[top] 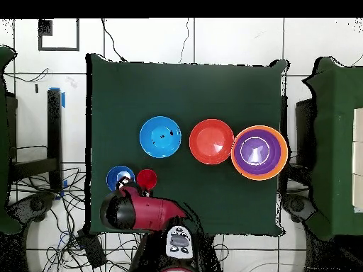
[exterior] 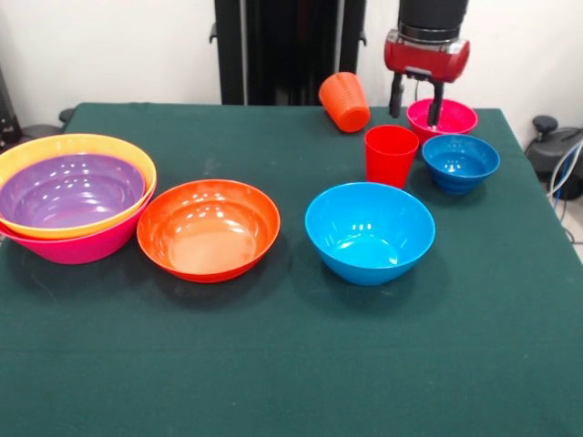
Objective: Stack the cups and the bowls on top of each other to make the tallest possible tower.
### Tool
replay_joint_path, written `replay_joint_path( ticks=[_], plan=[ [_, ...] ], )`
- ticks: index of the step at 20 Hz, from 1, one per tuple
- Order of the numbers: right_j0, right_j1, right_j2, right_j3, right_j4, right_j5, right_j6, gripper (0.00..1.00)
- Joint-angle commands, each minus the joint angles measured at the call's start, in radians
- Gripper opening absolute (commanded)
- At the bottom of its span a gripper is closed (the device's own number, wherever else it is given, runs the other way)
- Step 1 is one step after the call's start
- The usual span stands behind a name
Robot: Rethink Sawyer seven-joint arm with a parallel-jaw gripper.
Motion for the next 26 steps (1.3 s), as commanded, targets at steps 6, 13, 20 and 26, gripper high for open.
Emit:
replay_joint_path(
  ticks=[6, 13, 20, 26],
  plan=[
    [-0.027, 0.104, 0.019, 0.077, -0.024, -0.103, 0.196, 1.0],
    [-0.078, 0.101, 0.031, 0.089, -0.081, -0.123, 0.158, 1.0],
    [-0.102, 0.122, 0.054, 0.056, -0.097, -0.147, 0.165, 1.0],
    [-0.092, 0.107, 0.068, 0.04, -0.07, -0.131, 0.179, 1.0]
  ],
)
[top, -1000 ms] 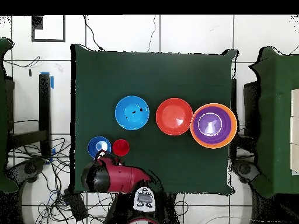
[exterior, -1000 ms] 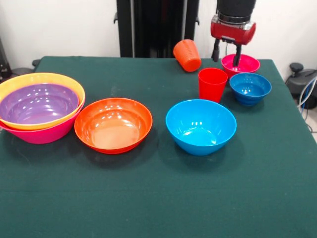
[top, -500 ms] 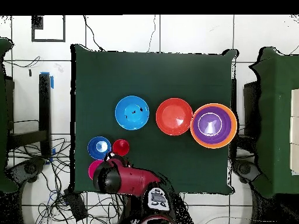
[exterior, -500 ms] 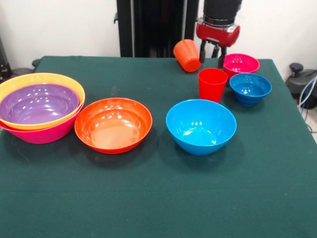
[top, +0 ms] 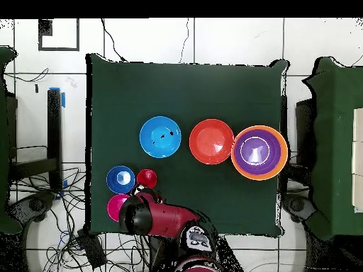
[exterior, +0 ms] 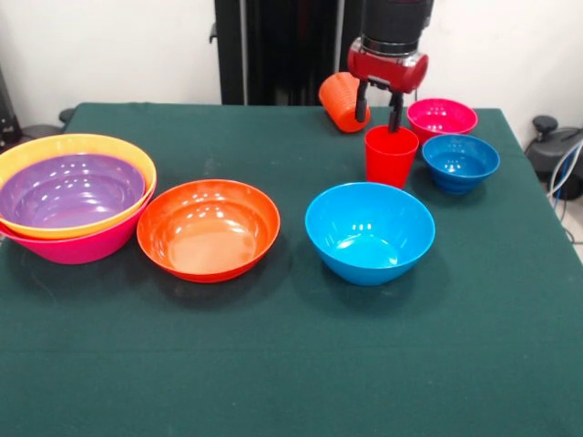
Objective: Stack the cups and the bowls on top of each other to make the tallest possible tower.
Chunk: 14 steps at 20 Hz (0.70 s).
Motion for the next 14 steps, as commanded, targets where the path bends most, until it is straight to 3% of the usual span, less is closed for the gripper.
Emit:
replay_joint_path(
  ticks=[1, 6, 14],
  plan=[
    [-0.003, 0.03, 0.081, -0.003, -0.009, -0.029, 0.141, 1.0],
    [-0.011, -0.018, 0.094, 0.013, -0.005, 0.006, 0.138, 1.0],
    [0.019, 0.076, 0.042, -0.027, -0.02, -0.083, 0.134, 1.0]
  ],
)
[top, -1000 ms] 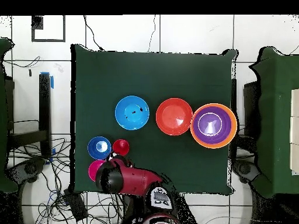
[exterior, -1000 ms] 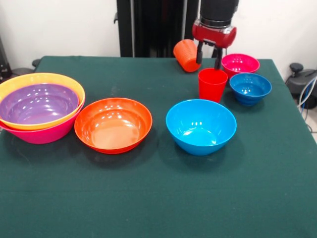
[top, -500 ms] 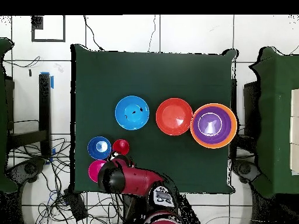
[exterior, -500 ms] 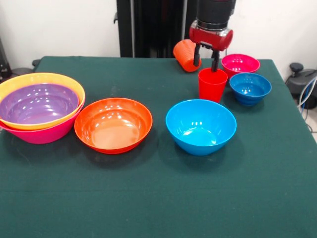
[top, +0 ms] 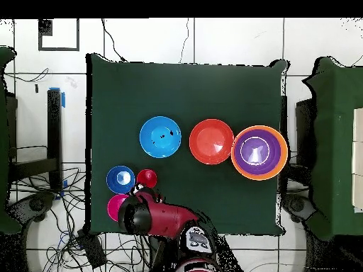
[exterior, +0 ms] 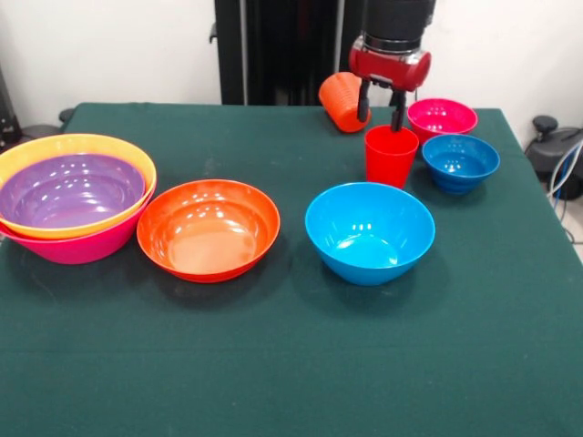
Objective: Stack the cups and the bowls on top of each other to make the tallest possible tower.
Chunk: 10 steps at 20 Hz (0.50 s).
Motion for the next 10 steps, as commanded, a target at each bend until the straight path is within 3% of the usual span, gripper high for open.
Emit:
replay_joint_path(
  ticks=[1, 10],
  plan=[
    [0.021, 0.102, 0.033, -0.032, -0.021, -0.09, 0.134, 1.0],
    [0.049, 0.186, -0.012, -0.072, -0.015, -0.154, 0.125, 1.0]
  ],
)
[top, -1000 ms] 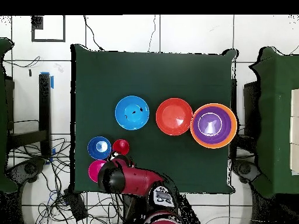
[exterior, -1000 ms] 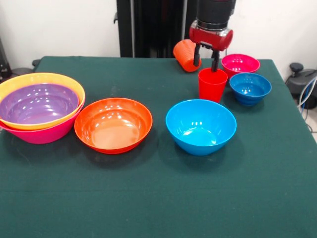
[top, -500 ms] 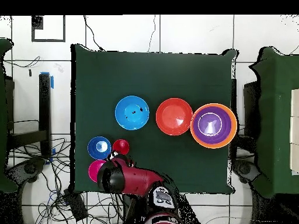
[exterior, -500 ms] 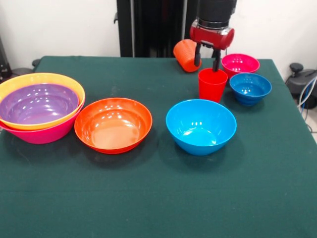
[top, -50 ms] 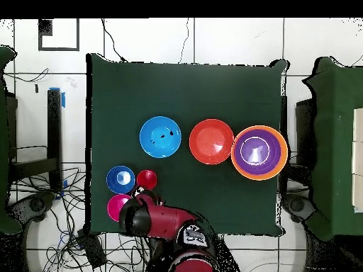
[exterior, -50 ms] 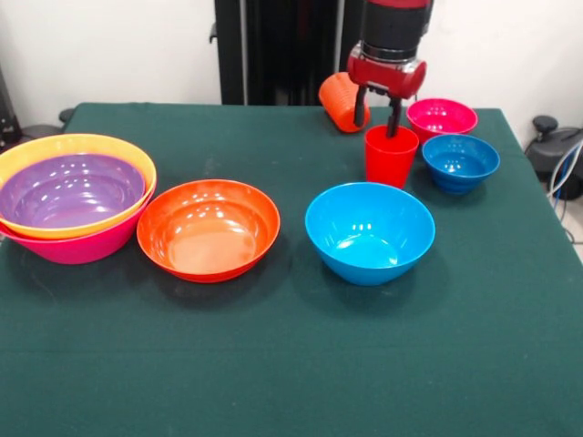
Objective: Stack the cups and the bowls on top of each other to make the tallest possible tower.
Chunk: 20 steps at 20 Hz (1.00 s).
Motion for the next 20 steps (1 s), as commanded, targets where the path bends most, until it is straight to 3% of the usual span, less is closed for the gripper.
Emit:
replay_joint_path(
  ticks=[1, 15, 20],
  plan=[
    [0.028, 0.121, 0.01, -0.074, -0.013, -0.096, 0.124, 1.0],
    [0.056, 0.23, -0.011, -0.136, 0.012, -0.175, 0.13, 1.0],
    [0.039, 0.205, -0.008, -0.133, -0.006, -0.155, 0.109, 1.0]
  ],
)
